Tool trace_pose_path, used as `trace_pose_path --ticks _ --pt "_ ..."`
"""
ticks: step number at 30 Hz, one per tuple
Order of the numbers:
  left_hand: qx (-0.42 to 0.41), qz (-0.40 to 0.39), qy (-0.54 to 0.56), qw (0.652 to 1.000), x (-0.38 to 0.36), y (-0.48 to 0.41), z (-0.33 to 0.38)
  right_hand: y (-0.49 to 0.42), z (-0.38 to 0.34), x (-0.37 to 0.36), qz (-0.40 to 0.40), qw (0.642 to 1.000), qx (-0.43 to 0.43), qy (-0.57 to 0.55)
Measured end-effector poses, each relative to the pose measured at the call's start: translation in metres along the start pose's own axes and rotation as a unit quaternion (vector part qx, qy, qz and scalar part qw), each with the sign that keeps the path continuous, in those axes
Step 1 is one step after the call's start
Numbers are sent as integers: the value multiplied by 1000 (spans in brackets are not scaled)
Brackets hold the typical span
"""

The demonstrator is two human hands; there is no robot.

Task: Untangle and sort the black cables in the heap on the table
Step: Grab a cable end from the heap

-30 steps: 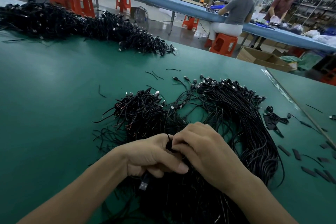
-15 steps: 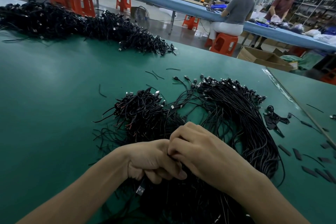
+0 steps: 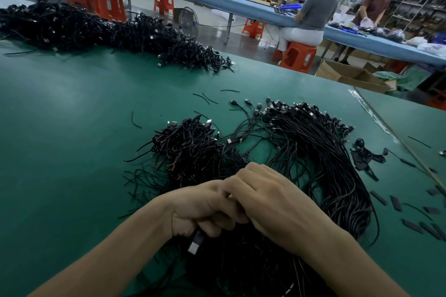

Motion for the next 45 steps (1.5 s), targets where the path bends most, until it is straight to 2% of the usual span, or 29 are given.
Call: trace_pose_path --ticks 3,5,7,9,12,15,17,19,22,24,26,29,32,34,37,38,42,45 --pt "-78 39 96 992 0 -4 2 1 9 -6 13 999 -52 -12" --pt "-114 37 168 978 -3 -6 5 2 16 -8 41 994 -80 -57" --pt "-153 46 217 963 -4 -9 10 3 21 -9 102 982 -117 -112" --pt "-182 94 218 954 -4 -12 14 4 25 -13 170 954 -172 -177" --pt "-214 201 118 949 -1 -14 12 8 29 -28 248 891 -236 -298" --pt "-234 242 -32 941 2 -6 14 13 34 -37 313 809 -253 -429" --pt "-242 265 -155 920 5 1 18 17 37 -38 329 783 -253 -464" --pt "-252 285 -228 896 4 6 23 18 38 -28 343 793 -235 -446" --pt "-286 332 -221 871 7 15 24 17 35 -10 343 847 -206 -350" --pt "-288 318 -169 887 9 17 23 14 32 -5 329 875 -184 -303" --pt "-254 292 -173 905 7 17 24 12 30 -5 312 884 -171 -304" --pt "-230 240 -145 932 4 14 23 12 30 -9 307 879 -163 -326" --pt "-249 227 -109 935 6 12 22 13 30 -12 318 867 -168 -346" --pt "-279 240 -113 923 6 12 22 13 32 -18 329 831 -182 -409" --pt "-331 261 -83 903 8 15 23 10 33 -35 328 734 -192 -563" --pt "-342 263 -76 899 7 15 24 9 32 -42 318 713 -199 -593" --pt "-387 256 -95 881 2 22 31 4 25 -60 268 648 -199 -685" --pt "-393 246 -156 872 -5 25 37 5 30 -60 267 600 -188 -730"
Point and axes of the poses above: each hand's wrist, its own y-axis away from the middle knuckle, its own x-axis out of the back of the hand, z = x × y, the point moved 5 cm from there along -y, towards the middle knuckle, and after that the axes turned 14 degrees about -z, right-handed, at the moved point
